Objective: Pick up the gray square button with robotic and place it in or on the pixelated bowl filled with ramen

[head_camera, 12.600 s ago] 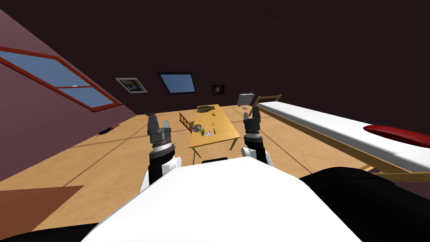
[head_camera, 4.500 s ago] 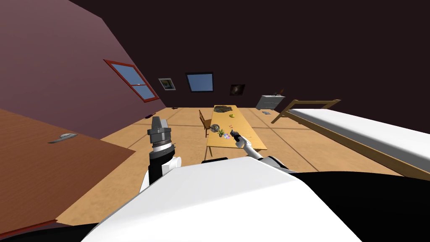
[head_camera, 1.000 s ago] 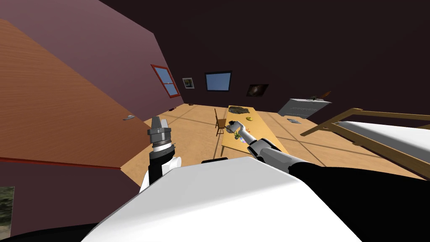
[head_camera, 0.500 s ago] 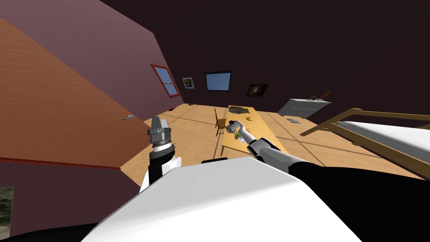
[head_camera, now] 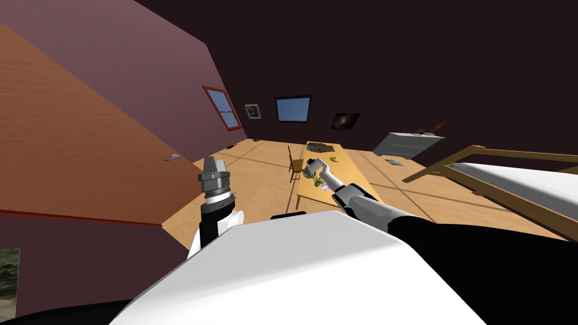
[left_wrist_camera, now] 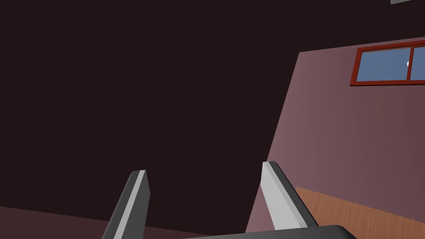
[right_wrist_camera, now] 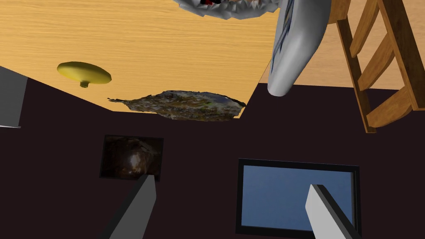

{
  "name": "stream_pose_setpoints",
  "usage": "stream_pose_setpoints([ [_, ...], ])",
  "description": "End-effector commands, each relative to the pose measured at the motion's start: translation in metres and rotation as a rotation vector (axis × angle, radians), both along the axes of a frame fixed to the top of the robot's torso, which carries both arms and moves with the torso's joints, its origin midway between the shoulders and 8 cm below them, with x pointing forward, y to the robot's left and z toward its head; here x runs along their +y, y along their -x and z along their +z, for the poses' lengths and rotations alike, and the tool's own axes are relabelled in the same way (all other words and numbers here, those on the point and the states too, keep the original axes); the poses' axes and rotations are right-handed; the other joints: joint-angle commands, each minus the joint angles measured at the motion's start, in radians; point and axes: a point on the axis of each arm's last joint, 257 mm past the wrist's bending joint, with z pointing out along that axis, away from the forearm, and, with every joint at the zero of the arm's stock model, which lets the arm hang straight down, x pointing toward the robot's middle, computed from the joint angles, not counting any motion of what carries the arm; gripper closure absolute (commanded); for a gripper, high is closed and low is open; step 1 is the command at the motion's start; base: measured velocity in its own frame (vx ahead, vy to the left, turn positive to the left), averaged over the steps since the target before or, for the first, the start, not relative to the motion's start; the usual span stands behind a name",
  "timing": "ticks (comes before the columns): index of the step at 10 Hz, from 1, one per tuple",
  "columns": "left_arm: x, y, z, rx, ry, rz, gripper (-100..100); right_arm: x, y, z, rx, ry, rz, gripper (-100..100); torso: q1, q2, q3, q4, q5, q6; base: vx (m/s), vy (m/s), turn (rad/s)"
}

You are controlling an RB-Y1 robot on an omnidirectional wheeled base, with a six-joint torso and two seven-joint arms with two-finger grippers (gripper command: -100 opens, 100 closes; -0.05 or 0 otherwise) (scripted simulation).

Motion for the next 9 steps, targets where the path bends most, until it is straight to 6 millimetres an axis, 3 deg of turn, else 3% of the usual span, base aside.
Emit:
stream_pose_setpoints([
  [1,0.0000,0.0000,0.0000,0.000,0.000,0.000,0,0.0060,-0.0048,0.0129,0.004,0.001,0.000,-100,0.000,0.000,0.000,0.000,0.000,0.000,-0.021,-0.020,-0.001],
  [3,0.0000,0.0000,0.0000,0.000,0.000,0.000,0,0.0061,-0.0060,0.0147,0.003,0.001,0.001,-100,-0.001,0.000,0.000,0.000,0.000,0.000,-0.014,-0.022,0.003],
  [4,0.0000,0.0000,0.0000,0.000,0.000,0.000,0,0.0062,-0.0060,0.0150,0.005,0.002,0.000,0,0.000,0.000,0.000,0.000,0.000,0.000,0.000,0.000,0.000],
  [9,0.0000,0.0000,0.0000,0.000,0.000,0.000,0,0.0062,-0.0060,0.0149,0.005,0.002,0.000,0,0.001,-0.001,-0.001,0.000,0.000,0.000,0.000,0.000,0.000],
])
